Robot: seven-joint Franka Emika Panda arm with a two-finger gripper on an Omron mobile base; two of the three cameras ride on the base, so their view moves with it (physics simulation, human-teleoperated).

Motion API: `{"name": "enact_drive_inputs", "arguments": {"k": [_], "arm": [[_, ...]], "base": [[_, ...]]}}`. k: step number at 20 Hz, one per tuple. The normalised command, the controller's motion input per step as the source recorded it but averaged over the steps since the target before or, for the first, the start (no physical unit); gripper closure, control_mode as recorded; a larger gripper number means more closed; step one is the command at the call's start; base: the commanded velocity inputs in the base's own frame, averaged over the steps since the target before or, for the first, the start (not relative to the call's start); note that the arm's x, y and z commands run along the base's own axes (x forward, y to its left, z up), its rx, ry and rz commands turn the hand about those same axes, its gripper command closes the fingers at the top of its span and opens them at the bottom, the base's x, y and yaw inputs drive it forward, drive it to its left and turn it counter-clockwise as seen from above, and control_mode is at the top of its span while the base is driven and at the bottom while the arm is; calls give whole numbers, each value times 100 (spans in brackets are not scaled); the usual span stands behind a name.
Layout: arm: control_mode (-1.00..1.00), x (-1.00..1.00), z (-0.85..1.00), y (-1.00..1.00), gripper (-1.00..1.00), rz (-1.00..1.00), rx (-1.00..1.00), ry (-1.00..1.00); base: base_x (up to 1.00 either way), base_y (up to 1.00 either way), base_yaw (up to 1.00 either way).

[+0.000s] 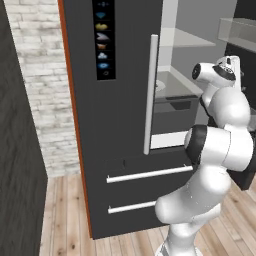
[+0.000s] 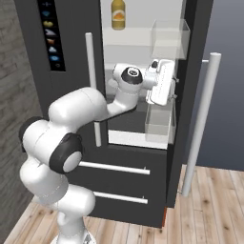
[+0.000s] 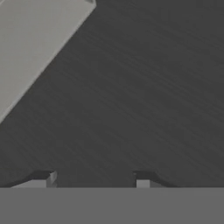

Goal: Retrieve the fish from the fridge and place it on the saucepan with marinade on the stove.

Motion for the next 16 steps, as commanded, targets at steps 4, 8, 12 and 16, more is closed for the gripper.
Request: {"name": "enact_drive_inputs", "arguments": {"k": [4, 8, 12, 16], "arm": [[-100, -67, 5, -29, -100, 0, 2, -16], [-100, -99, 26, 33, -100, 0, 10, -34], [-100, -85, 57, 72, -100, 0, 16, -37], [-100, -63, 36, 98, -100, 0, 14, -36]], "base": [[0, 0, 0], [0, 0, 0], [0, 0, 0], [0, 0, 0]]}}
